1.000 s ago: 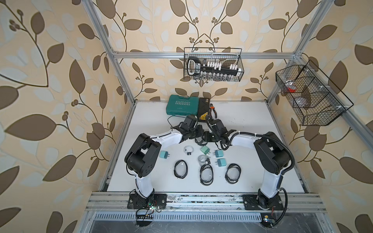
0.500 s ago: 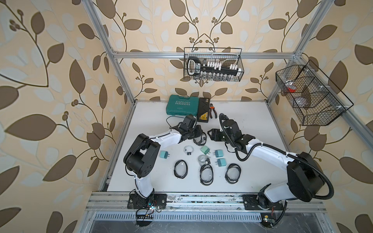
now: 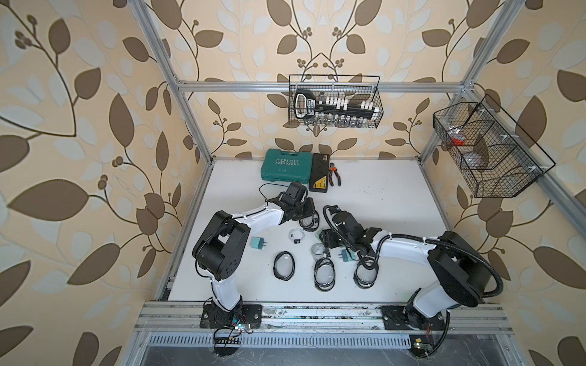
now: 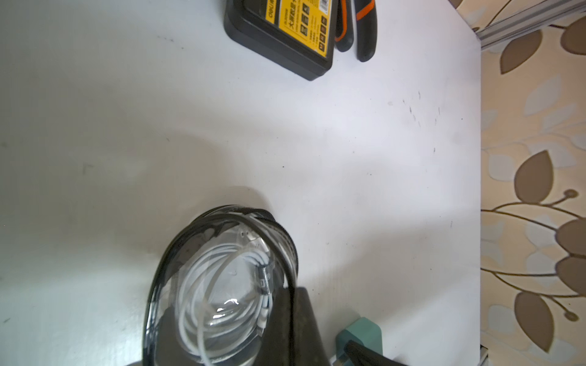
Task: Pack away charging kits
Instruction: Pick up the plug from the center of the board.
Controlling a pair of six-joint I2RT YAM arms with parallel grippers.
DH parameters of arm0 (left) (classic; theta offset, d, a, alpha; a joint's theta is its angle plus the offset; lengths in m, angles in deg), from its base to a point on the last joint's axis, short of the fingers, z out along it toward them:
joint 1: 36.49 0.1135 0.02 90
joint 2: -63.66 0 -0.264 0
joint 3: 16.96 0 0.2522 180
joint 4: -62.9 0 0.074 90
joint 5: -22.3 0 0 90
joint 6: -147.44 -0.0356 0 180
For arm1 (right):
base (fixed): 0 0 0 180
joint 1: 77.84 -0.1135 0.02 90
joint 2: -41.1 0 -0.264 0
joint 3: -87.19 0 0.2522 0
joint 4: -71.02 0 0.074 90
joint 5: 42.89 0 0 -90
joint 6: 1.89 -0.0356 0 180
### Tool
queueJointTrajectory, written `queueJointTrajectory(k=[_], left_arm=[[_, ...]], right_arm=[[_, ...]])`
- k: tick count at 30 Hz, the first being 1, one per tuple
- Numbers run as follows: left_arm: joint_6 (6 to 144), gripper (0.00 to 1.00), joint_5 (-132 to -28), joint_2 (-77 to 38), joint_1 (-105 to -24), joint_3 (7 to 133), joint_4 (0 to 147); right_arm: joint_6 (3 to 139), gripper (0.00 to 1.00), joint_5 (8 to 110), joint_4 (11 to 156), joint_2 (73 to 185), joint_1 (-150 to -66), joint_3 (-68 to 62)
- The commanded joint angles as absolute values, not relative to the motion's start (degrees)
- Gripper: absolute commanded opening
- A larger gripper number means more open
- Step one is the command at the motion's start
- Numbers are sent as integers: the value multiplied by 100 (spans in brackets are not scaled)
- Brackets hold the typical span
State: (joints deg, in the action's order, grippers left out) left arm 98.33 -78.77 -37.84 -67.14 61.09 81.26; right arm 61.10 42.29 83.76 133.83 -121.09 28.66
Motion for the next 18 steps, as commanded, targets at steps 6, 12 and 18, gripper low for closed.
queueJointTrajectory(k=[6, 12, 18], left_arm=[[9734, 0, -7690, -3439, -6619, 6270, 8421], [9743, 0, -7748, -3439, -6609, 6253, 8382], [9761, 0, -7936, -3391, -6608, 6147, 8197]], right_arm=[[6332, 61, 3808, 8558, 14046, -12406, 2369], [6245, 52, 3639, 8590, 14088, -12460, 2406], [6024, 37, 3642, 8525, 13775, -12388, 2427]])
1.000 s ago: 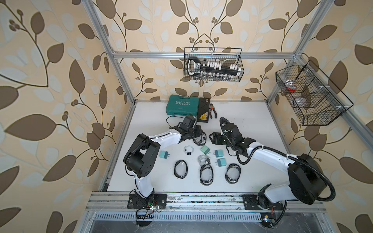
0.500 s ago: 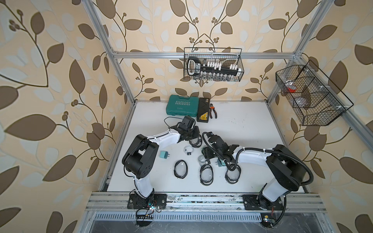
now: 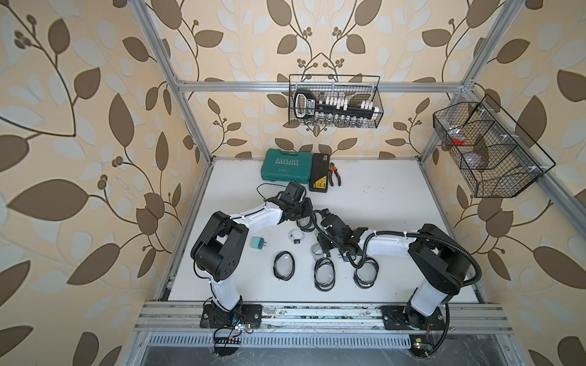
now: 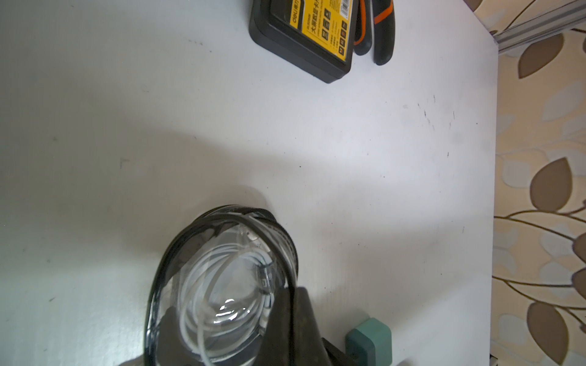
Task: Pack away charging kits
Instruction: Pick up the plug from the center of the board, then place the plug in the storage bag.
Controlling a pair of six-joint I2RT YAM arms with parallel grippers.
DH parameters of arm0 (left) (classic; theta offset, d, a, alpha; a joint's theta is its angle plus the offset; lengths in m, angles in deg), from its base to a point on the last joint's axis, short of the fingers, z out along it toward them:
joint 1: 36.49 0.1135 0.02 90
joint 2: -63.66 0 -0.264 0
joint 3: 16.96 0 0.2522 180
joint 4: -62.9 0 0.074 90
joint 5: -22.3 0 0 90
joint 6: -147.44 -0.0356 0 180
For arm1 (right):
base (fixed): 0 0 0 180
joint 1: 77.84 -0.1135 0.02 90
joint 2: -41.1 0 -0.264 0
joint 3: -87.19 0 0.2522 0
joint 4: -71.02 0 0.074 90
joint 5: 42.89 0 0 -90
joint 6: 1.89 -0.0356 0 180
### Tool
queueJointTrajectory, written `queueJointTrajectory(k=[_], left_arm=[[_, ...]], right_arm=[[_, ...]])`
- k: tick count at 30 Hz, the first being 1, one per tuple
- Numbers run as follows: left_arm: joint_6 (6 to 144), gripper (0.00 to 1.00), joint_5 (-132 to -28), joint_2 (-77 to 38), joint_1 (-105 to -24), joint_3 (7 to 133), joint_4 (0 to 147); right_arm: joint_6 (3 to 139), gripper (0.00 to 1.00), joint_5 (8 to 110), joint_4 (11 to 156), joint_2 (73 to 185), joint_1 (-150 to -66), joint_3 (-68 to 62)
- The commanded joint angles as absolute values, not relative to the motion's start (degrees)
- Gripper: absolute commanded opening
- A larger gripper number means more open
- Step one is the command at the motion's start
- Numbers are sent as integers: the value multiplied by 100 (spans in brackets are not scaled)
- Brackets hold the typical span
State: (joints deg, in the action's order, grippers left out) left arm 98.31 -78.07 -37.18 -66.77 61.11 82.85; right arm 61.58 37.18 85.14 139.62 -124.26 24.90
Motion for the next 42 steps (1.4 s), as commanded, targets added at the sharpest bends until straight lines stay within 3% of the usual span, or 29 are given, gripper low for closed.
queueJointTrajectory(k=[1, 10, 28, 35, 42], left_arm=[[9763, 0, -7998, -3387, -6610, 6139, 8149], [9989, 0, -8529, -3287, -6606, 6053, 7763], [10461, 0, -9201, -3487, -6610, 5655, 6534], [10605, 0, -9450, -3771, -6609, 5587, 6065], [10756, 0, -9286, -3715, -6610, 5466, 6105]], right_arm=[[5990, 36, 3708, 8481, 13670, -12353, 2439], [5378, 24, 4294, 8188, 13123, -11607, 2419], [5129, 21, 4808, 7967, 13972, -11441, 1904], [5145, 24, 4791, 7682, 14097, -11441, 1937], [5123, 37, 4720, 7543, 14198, -11432, 1926]])
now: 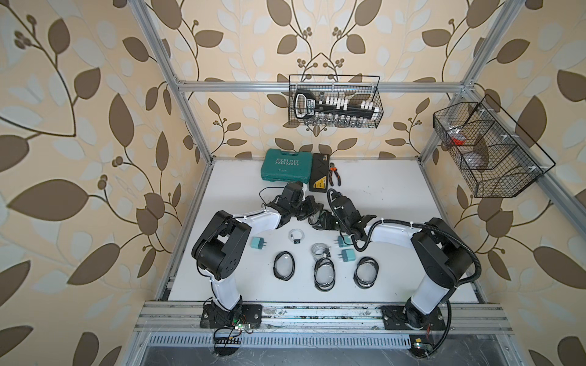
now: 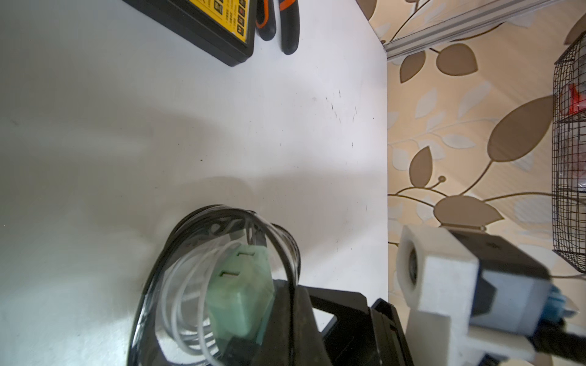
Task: Pack away charging kits
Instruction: Place the plug in the storage bag.
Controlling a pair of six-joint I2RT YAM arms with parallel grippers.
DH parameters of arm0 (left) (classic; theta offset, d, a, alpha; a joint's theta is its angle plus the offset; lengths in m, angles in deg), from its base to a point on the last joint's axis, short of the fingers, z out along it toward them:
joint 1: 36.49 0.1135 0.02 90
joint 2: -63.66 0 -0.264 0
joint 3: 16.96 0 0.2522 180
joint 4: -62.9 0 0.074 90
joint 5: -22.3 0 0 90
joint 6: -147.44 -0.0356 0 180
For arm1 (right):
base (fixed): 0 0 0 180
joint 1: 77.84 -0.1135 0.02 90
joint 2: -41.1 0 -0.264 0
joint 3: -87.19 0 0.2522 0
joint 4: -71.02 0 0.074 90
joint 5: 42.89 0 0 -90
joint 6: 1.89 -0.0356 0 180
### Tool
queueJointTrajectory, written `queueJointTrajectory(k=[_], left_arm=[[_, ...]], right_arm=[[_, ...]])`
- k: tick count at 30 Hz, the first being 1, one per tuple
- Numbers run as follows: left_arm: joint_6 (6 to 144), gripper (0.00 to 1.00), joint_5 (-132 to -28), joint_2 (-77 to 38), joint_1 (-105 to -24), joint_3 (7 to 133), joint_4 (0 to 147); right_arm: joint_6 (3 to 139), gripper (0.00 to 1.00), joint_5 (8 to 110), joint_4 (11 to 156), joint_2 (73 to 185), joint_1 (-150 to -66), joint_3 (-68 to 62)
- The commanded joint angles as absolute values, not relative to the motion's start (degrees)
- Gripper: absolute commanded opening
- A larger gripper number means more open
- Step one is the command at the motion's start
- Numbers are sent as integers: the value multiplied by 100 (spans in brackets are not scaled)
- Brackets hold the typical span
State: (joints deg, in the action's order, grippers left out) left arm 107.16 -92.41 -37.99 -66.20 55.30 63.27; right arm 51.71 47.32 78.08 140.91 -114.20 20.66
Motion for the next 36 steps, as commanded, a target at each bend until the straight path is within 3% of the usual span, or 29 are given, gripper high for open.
queueJointTrajectory(k=[1, 3, 13, 23, 27, 36], left_arm=[[10762, 0, -9278, -3720, -6610, 5447, 6110], [10780, 0, -9260, -3717, -6609, 5418, 6128], [10895, 0, -9210, -3666, -6606, 5190, 6012], [10895, 0, -9072, -3620, -6610, 5121, 6075], [10893, 0, -9060, -3597, -6609, 5126, 6092], [10890, 0, -9064, -3574, -6619, 5108, 6093]], right_arm=[[5125, 40, 4716, 7548, 14221, -11432, 1900], [5139, 44, 4642, 7617, 14298, -11440, 1834], [5110, 46, 4669, 7631, 14582, -11435, 1701], [5163, 65, 4639, 7685, 13981, -11415, 1990], [5124, 64, 4442, 7825, 13597, -11332, 2255], [5022, 47, 4705, 7560, 13721, -11149, 2637]])
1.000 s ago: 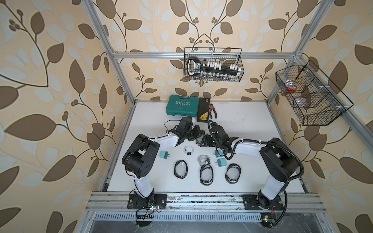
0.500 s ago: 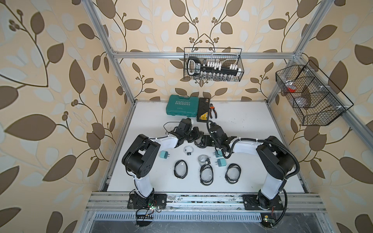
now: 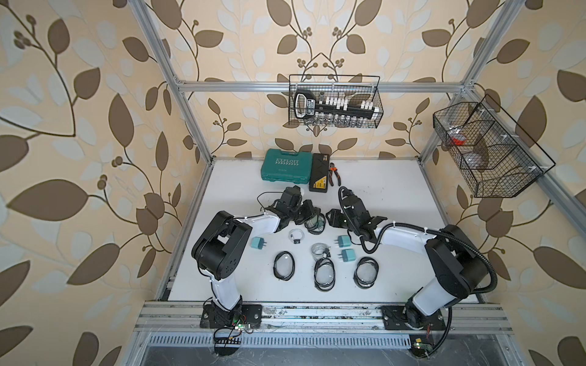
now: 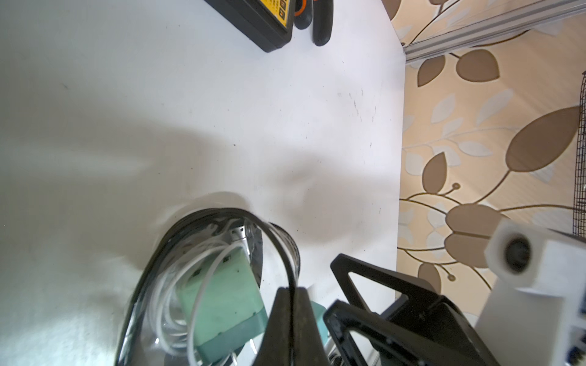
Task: Pack away charging kits
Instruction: Place the plug in the storage bag, then close the storage bag at the center of the board.
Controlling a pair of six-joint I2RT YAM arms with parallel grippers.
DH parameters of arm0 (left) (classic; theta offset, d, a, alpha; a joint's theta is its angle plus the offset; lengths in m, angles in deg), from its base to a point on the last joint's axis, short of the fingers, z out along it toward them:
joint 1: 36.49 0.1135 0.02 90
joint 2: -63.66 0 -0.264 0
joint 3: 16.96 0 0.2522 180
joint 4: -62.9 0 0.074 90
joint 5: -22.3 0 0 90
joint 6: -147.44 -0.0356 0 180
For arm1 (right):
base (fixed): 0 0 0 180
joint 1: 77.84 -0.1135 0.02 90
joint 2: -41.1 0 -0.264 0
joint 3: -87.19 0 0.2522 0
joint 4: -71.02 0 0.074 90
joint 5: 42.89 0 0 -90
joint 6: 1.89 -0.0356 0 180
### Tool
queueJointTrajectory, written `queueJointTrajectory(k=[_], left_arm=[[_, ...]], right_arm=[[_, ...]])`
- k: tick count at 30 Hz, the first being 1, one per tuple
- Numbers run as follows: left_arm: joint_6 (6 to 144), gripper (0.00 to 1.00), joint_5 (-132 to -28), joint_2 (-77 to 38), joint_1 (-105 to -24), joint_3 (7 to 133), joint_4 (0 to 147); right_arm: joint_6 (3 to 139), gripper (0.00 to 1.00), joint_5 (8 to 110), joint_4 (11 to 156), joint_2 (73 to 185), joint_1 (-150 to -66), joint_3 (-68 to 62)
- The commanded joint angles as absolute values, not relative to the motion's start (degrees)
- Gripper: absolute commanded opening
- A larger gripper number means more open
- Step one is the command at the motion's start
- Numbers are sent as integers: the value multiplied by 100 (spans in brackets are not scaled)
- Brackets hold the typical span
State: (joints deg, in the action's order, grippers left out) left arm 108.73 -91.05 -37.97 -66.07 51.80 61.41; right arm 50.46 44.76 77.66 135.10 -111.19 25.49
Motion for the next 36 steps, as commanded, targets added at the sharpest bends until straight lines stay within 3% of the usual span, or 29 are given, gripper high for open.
queueJointTrajectory(k=[1, 20, 22, 25, 33, 36], left_arm=[[10894, 0, -9064, -3581, -6619, 5112, 6079], [10895, 0, -9126, -3525, -6680, 5048, 6147], [10856, 18, -9088, -3399, -6693, 5008, 6226], [10718, 37, -8937, -3053, -6698, 4937, 6473], [10276, 51, -8027, -1529, -6692, 4615, 7561], [10168, 64, -7699, -1065, -6690, 4370, 7719]], right_arm=[[5022, 45, 4770, 7513, 13828, -11186, 2595], [5119, 36, 4714, 7721, 14543, -11423, 1959], [5155, 37, 4633, 7781, 14416, -11407, 2019], [5186, 39, 4614, 7843, 14133, -11280, 2164], [5175, 44, 4660, 7968, 13294, -11140, 2422], [5175, 49, 4729, 8018, 13272, -11212, 2280]])
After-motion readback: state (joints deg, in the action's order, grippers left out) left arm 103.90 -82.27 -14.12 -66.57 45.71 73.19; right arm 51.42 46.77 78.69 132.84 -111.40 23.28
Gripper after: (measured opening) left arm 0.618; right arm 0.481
